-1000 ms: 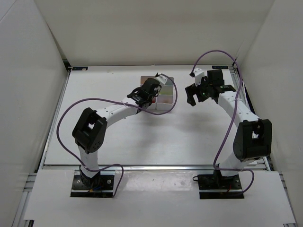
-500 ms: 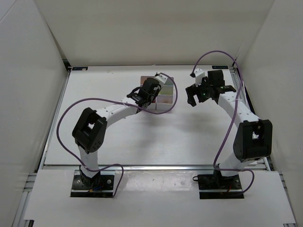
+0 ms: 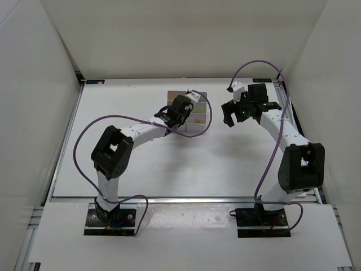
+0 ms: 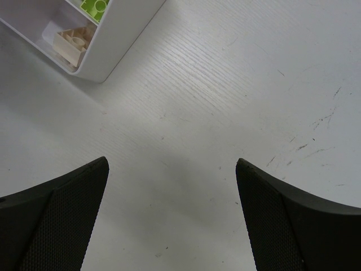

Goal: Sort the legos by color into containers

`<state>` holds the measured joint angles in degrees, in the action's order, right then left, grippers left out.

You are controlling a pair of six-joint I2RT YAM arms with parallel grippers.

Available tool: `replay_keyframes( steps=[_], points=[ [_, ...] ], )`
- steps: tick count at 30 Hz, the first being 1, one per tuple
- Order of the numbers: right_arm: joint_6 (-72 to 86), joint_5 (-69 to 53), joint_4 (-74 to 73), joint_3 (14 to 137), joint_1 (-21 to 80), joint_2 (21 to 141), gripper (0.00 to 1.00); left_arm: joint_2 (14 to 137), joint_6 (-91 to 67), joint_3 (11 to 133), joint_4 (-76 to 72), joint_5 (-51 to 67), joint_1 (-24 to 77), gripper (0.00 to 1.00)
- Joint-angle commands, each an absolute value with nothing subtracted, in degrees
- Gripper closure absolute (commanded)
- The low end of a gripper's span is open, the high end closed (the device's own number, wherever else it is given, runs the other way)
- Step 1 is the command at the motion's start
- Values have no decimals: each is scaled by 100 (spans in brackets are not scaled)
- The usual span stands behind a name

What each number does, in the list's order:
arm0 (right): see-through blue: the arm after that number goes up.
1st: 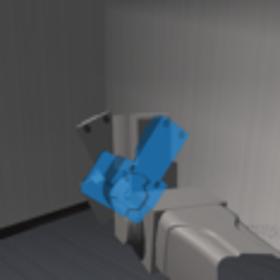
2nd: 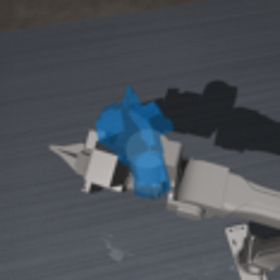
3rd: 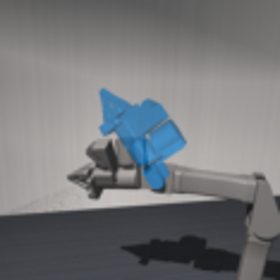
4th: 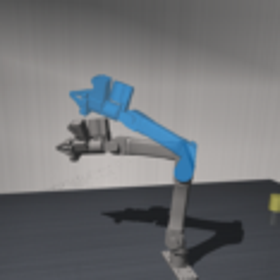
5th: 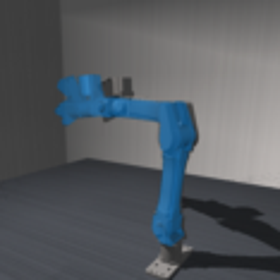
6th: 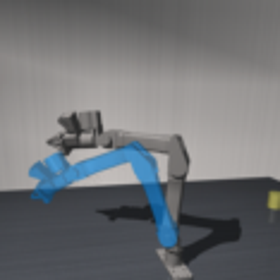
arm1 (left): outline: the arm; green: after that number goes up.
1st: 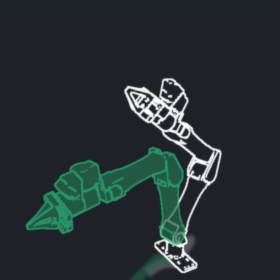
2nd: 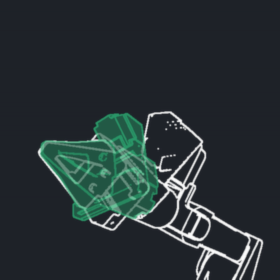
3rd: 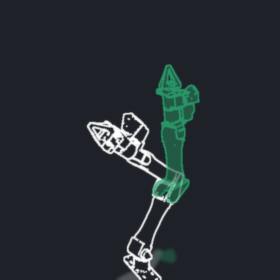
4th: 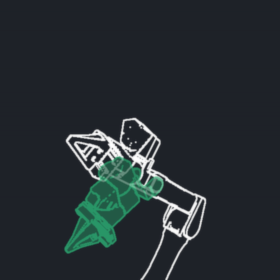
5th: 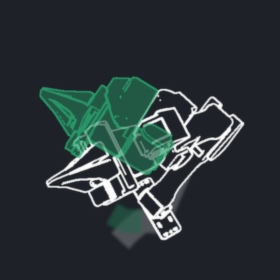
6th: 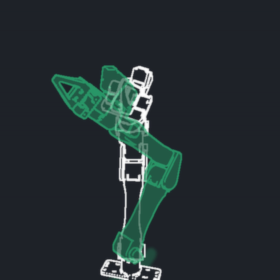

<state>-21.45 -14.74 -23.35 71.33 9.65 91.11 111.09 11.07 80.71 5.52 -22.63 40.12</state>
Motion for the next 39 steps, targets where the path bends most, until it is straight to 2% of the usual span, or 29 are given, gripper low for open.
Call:
replay_keyframes(
  steps=[1, 8, 12, 17, 19, 25, 33, 39],
  points=[
    [-2180, -1485, -2180, 7058, 923, 8903, 4, 11021, 1063, 8165, 457, -2215, 3981, 71],
    [-2180, -1512, -2171, 7066, 923, 8930, 4, 11039, 1116, 8200, 457, -2224, 3955, 47],
    [-2188, -1512, -2171, 7084, 923, 8947, 4, 10995, 1151, 8209, 457, -2206, 3946, 21],
    [-2188, -1503, -2171, 7075, 923, 8912, 4, 10680, 1204, 8218, 431, -2215, 3946, 16],
    [-2188, -1477, -2162, 7058, 923, 8895, 4, 10434, 1126, 8463, 641, -2259, 3946, 9],
    [-2004, -1433, -2101, 7058, 923, 8859, 4, 9801, 344, 9334, 2310, -2031, 3762, 0],
    [-1214, -1389, -2030, 7040, 274, 9009, 2, 8816, 27, 8096, 3752, -1942, 2568, 1],
    [-861, -1643, -2136, 6698, -798, 8877, 1, 8535, -193, 7314, 4192, -924, 1284, 0]
  ],
)
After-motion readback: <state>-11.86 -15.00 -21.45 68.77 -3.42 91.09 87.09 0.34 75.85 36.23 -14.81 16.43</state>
